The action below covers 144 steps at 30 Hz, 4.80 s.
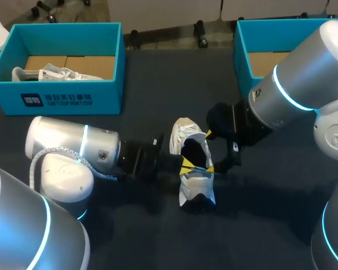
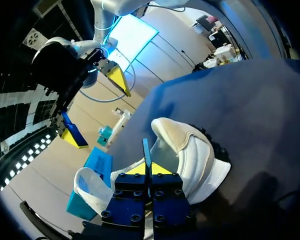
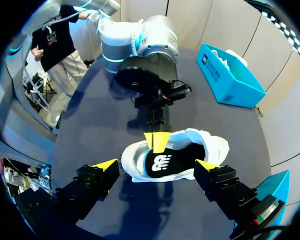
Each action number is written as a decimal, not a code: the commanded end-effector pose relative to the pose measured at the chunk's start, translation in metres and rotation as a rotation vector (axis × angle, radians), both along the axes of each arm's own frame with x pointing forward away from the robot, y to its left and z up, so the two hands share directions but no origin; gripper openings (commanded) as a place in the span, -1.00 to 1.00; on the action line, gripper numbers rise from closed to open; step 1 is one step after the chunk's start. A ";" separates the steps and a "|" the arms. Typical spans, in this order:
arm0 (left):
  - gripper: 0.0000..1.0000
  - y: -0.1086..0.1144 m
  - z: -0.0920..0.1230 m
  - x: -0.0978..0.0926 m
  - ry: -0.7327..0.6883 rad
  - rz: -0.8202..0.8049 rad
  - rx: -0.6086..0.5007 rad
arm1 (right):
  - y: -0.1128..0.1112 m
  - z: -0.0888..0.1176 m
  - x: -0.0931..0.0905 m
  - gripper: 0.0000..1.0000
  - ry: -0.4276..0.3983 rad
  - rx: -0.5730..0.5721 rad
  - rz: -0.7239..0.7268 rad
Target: Take the shoe out of the shoebox, open the shoe tongue, remove and reinsert the insole, then place the shoe into the shoebox
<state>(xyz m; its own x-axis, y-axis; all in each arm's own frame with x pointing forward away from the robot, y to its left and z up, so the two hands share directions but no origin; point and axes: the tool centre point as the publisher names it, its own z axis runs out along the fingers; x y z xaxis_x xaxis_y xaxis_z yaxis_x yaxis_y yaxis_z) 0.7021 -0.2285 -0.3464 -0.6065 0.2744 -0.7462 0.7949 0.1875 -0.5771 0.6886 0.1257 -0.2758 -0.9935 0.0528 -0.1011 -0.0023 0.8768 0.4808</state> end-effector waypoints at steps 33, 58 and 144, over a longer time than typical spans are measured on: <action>-1.00 -0.006 0.002 -0.011 0.031 -0.050 0.066 | 0.001 -0.001 -0.001 1.00 -0.002 0.000 -0.001; 0.80 0.008 0.024 -0.007 0.035 -0.060 0.126 | 0.001 -0.001 -0.001 1.00 -0.002 0.000 -0.001; -0.84 0.028 0.081 -0.032 -0.004 -0.475 0.475 | -0.143 0.107 0.001 1.00 0.217 -0.185 -0.349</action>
<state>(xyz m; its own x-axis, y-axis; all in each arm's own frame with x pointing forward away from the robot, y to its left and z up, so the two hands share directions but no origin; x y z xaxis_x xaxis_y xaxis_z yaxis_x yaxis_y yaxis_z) 0.6702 -0.2014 -0.2654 -0.3366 0.8097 -0.4807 0.8548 0.0486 -0.5167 0.6963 -0.0117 -0.1873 -0.9205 0.3824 0.0798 0.3881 0.8718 0.2988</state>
